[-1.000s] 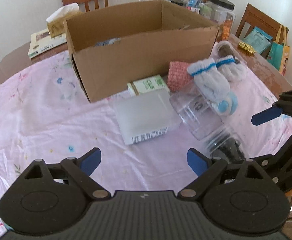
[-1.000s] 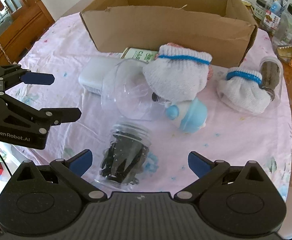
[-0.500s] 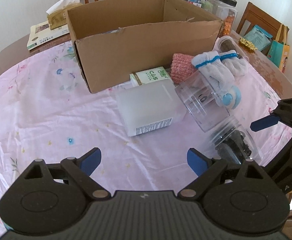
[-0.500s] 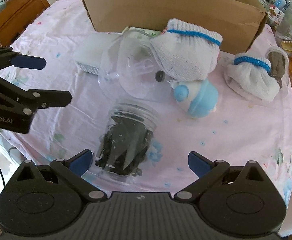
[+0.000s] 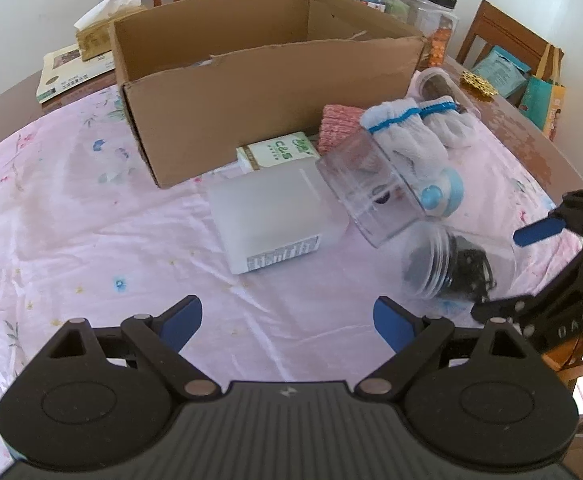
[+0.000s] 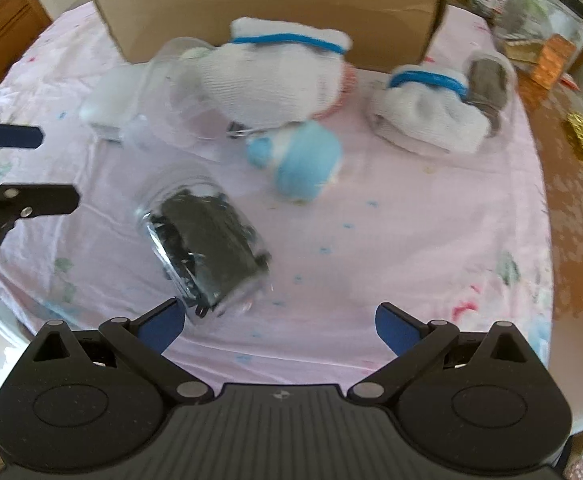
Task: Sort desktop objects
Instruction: 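Lower the right gripper around the dark-filled jar while the left gripper lowers to the white translucent box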
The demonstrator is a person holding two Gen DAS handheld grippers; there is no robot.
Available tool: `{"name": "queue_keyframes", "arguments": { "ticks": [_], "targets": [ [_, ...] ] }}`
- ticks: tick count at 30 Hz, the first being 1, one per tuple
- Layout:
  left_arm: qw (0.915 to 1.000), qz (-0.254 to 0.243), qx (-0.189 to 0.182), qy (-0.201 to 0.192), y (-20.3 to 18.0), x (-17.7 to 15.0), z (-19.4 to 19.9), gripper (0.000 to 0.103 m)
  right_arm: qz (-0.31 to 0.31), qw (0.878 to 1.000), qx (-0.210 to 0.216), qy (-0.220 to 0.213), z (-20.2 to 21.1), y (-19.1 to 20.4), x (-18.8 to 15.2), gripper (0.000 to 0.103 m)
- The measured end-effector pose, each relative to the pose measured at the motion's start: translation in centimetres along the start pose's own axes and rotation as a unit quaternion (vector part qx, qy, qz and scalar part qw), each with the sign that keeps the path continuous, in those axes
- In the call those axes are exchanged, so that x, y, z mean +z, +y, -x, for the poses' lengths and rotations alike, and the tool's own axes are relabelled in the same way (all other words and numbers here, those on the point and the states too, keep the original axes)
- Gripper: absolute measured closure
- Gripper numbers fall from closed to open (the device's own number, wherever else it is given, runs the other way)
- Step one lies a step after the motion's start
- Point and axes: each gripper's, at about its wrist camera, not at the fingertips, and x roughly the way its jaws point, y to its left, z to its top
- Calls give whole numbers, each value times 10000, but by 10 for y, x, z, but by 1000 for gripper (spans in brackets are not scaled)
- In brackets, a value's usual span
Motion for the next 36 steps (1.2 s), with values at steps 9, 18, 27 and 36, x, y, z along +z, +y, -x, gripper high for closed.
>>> {"name": "queue_keyframes", "arguments": {
  "ticks": [9,18,27,36],
  "targets": [
    [10000,-19,-29,31,-4,-2,-1,10,-188,9998,23,-68,9,-16,-3,0],
    [10000,-8,-12,9,4,-4,3,10,-99,9986,346,-379,13,13,13,0],
    [9999,119,-31,9,27,-3,5,10,-366,9975,39,-596,3,26,34,0],
    [9992,140,-253,-271,21,17,-23,10,-655,9965,-281,-448,-2,17,22,0]
  ]
}}
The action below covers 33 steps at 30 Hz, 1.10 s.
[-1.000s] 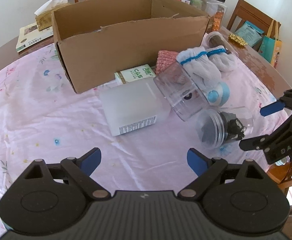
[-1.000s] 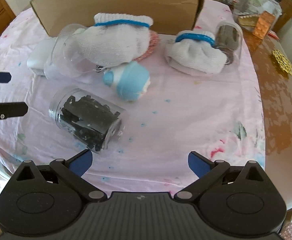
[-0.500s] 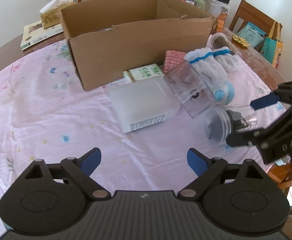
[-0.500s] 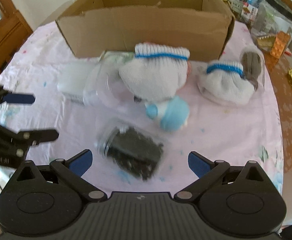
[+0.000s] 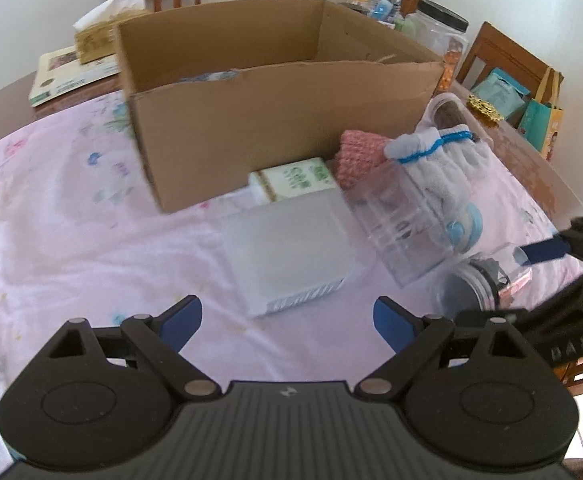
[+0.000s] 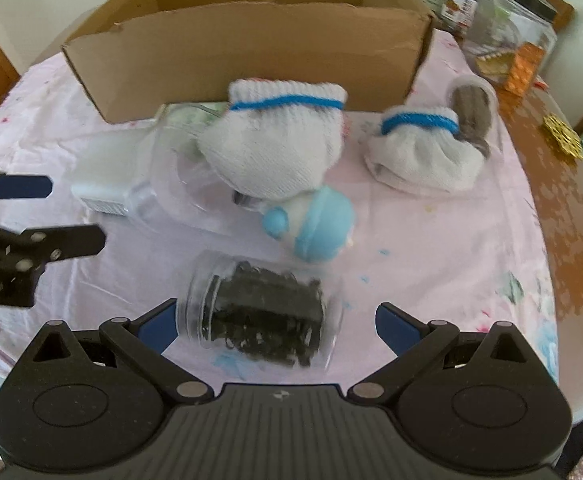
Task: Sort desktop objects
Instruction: 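Lower the right gripper around the dark-filled jar while the left gripper lowers to the white translucent box, then close the right gripper on the jar while the left gripper closes on the white box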
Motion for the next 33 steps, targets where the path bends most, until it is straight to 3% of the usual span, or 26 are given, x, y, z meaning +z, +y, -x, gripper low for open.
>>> {"name": "queue_keyframes", "arguments": {
  "ticks": [8,13,22,33],
  "targets": [
    [9995,107,156,-247,-9,7,-28,9,-191,9998,-72,45,-1,-9,-4,0],
    [9995,173,124,-218,-3,6,-28,9,-147,9999,-56,51,0,-10,-5,0],
    [9991,60,395,-123,14,0,-17,8,-95,9999,-5,87,0,-13,-3,0],
    [9969,33,786,-57,5,13,-33,8,-64,9995,-75,313,-15,-10,-4,0]
  ]
}}
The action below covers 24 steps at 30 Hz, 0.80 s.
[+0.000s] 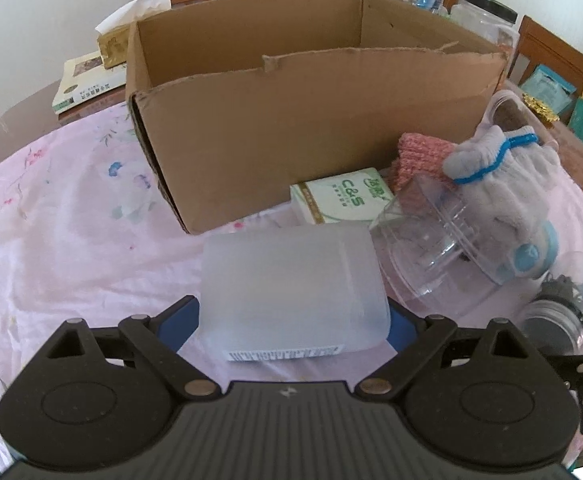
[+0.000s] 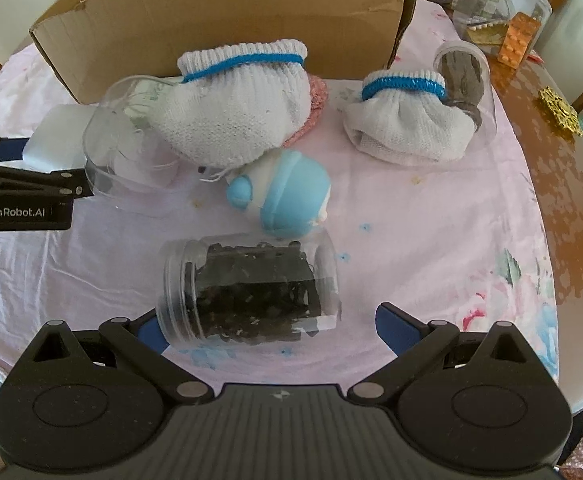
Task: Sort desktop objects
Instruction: 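Close the right gripper on the jar while the left gripper closes on the white box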
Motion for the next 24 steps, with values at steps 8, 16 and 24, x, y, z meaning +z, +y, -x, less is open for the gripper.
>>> {"name": "queue_keyframes", "arguments": {
  "ticks": [8,16,24],
  "targets": [
    [10000,50,34,-24,4,3,-1,9,134,9997,35,-207,9,6,4,0],
    [10000,5,36,7,8,7,-5,11,382,9990,50,-212,10,13,2,4],
    [9999,-28,-153,14,18,1,2,20,550,9982,111,-207,7,16,8,19]
  ]
}}
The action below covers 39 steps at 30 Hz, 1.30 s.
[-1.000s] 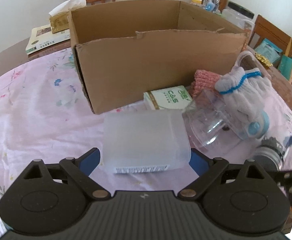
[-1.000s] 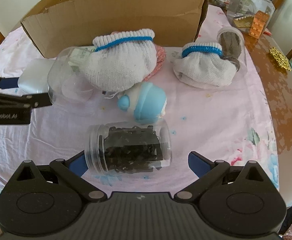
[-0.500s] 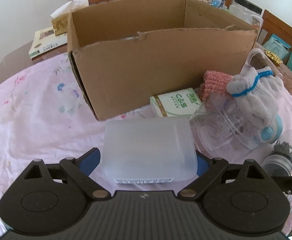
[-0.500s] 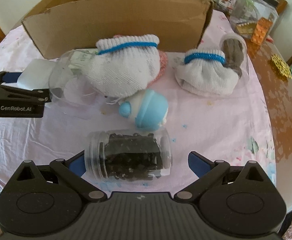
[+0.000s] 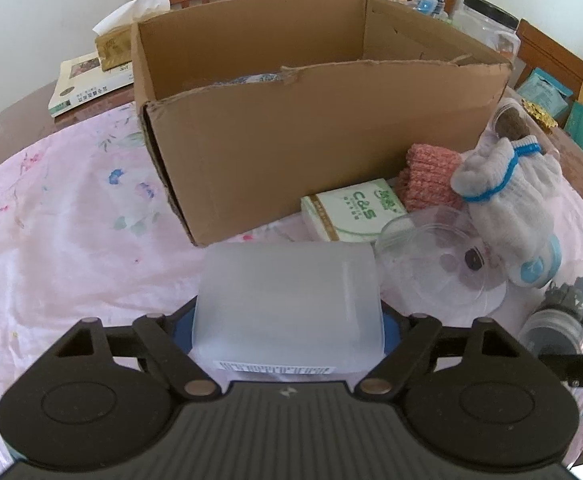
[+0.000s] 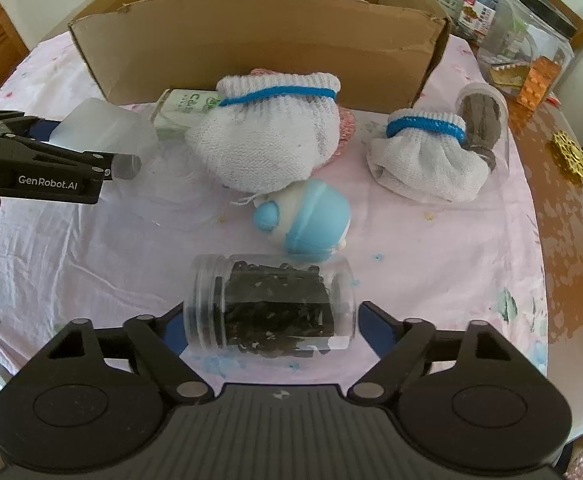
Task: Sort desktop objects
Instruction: 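Close the right gripper on the jar while the left gripper closes on the white box, then lift and carry the jar and white box over the cardboard box with both grippers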
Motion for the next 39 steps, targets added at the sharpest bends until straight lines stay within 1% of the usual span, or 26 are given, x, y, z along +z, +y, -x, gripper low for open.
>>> {"name": "queue_keyframes", "arguments": {
  "ticks": [3,6,11,17,21,31,34,39],
  "targets": [
    [10000,5,-66,25,4,0,2,20,111,9999,60,16,4,0,-1,24],
    [10000,-79,-42,42,7,1,7,20,209,9998,55,14,7,1,0,24],
    [9998,-132,-114,87,14,3,17,20,318,9994,141,3,14,-3,4,24],
    [9993,-347,-116,108,15,4,33,20,632,9979,133,-6,26,-6,8,24],
    [9990,-351,-243,89,14,9,45,20,860,9960,228,7,36,-7,14,24],
    [9980,-494,-390,-35,-7,21,75,20,1371,9893,494,10,57,-13,31,24],
    [9981,-450,-408,-97,-15,25,84,20,1610,9856,516,-76,64,-16,37,24],
    [9987,-373,-295,-167,-30,31,95,20,2093,9759,562,-239,76,-21,49,24]
  ]
}}
